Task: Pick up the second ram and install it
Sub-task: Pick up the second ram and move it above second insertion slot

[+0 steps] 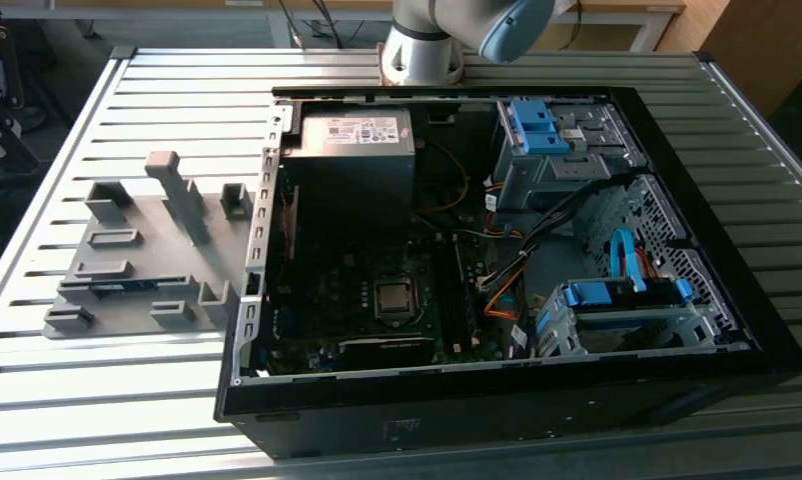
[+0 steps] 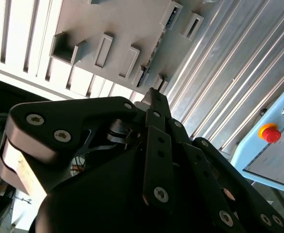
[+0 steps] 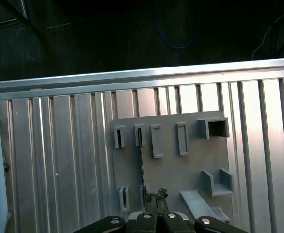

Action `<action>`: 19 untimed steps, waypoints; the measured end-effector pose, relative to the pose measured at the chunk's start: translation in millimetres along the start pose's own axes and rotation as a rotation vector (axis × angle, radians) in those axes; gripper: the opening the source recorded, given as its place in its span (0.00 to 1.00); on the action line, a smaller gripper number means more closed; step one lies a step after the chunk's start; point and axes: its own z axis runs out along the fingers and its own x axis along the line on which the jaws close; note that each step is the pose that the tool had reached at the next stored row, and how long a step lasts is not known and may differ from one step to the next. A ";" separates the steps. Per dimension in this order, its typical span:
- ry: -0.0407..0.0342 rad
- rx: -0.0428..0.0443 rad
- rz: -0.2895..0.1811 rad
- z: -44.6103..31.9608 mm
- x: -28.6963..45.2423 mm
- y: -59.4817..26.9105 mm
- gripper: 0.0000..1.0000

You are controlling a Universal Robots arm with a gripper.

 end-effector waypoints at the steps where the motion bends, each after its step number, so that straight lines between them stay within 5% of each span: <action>1: 0.0000 0.0000 0.000 0.0 0.0 0.0 0.11; 9: 0.0000 0.0000 -0.002 0.1 0.0 0.0 0.11; 19: 0.0000 -0.0001 -0.008 0.7 0.0 0.0 0.25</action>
